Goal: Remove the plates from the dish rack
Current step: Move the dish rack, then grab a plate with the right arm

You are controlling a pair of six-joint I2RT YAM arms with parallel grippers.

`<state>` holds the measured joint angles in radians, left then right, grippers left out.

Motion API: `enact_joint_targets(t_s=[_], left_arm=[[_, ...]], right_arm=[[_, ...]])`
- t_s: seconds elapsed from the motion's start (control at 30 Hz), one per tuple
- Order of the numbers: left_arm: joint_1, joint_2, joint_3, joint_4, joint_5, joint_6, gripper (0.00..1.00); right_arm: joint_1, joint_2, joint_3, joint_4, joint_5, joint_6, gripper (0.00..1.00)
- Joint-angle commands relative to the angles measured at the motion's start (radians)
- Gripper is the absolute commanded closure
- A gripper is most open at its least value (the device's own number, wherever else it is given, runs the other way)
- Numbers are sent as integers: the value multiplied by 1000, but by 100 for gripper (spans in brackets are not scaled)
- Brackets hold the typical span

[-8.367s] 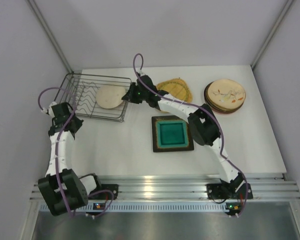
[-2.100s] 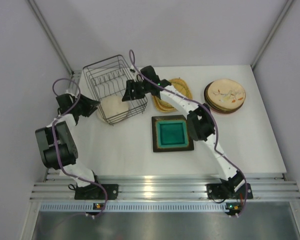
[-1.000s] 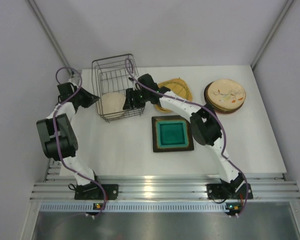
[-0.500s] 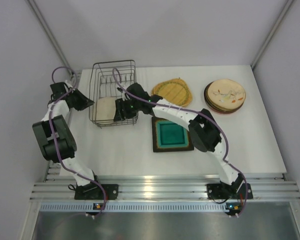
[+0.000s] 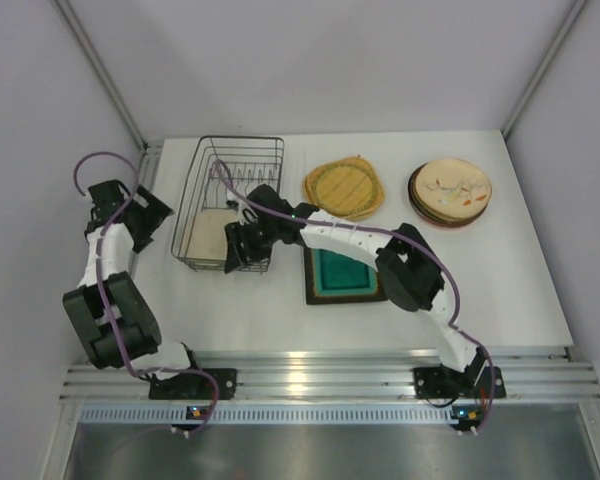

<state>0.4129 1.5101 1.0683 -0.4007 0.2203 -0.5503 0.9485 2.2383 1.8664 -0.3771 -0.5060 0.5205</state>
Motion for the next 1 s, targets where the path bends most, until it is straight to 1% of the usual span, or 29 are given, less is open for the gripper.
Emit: enact_joint_targets(t_s=[0.0,0.03,0.1,0.13,0.17,0.2,0.23,0.27,0.3,0.33,0.37,0.4,0.43,0.47,0.5,0.57,0.6,0.63,0.7,0.87,0.97], left_arm=[[27,-85,-27,112,-246,-52,2],[32,-96,-45,137,-275,-71,2],[36,-96,-63,167,-314,-92,8],[37,-78,-83,195,-282,-91,12],[37,-59,-85,232,-251,-86,17],[38,-33,-56,221,-227,-77,34],[38,23,-39,211,-155,-68,41],[38,57,-22,182,-124,-59,53],[38,91,26,156,-99,-50,66],[38,155,44,133,-73,-34,86],[38,183,53,131,-5,-24,93],[37,208,62,125,19,-16,100],[37,240,68,128,31,-16,100],[35,251,64,137,43,-13,100],[32,260,62,144,41,-5,100],[17,292,70,146,37,4,100],[10,315,84,142,43,19,100],[-8,328,93,137,44,24,100],[-31,360,116,128,19,39,100],[-80,395,133,158,16,43,100],[-97,414,151,168,34,47,100]], right_arm=[[-79,-45,51,-19,41,-1,46],[-91,-45,56,0,44,10,43],[-129,-42,65,44,43,24,40],[-140,-39,82,59,40,35,38],[-161,-34,89,79,35,39,36],[-171,-31,99,113,18,48,35],[-180,-20,114,135,5,70,32],[-197,-14,125,150,-14,85,32],[-204,-6,135,167,-58,102,30],[-209,-2,143,211,-80,133,29],[-215,6,151,210,-85,138,29],[-214,12,166,196,-74,135,29],[-212,18,201,181,-62,124,29],[-211,35,223,129,-46,115,30],[-208,47,279,95,2,92,30],[-202,89,339,16,65,69,33],[-201,110,411,-11,79,55,34],[-201,156,448,-44,92,52,37],[-200,199,525,-92,118,46,38],[-192,286,554,-115,182,46,39],[-180,345,617,-154,219,38,38]])
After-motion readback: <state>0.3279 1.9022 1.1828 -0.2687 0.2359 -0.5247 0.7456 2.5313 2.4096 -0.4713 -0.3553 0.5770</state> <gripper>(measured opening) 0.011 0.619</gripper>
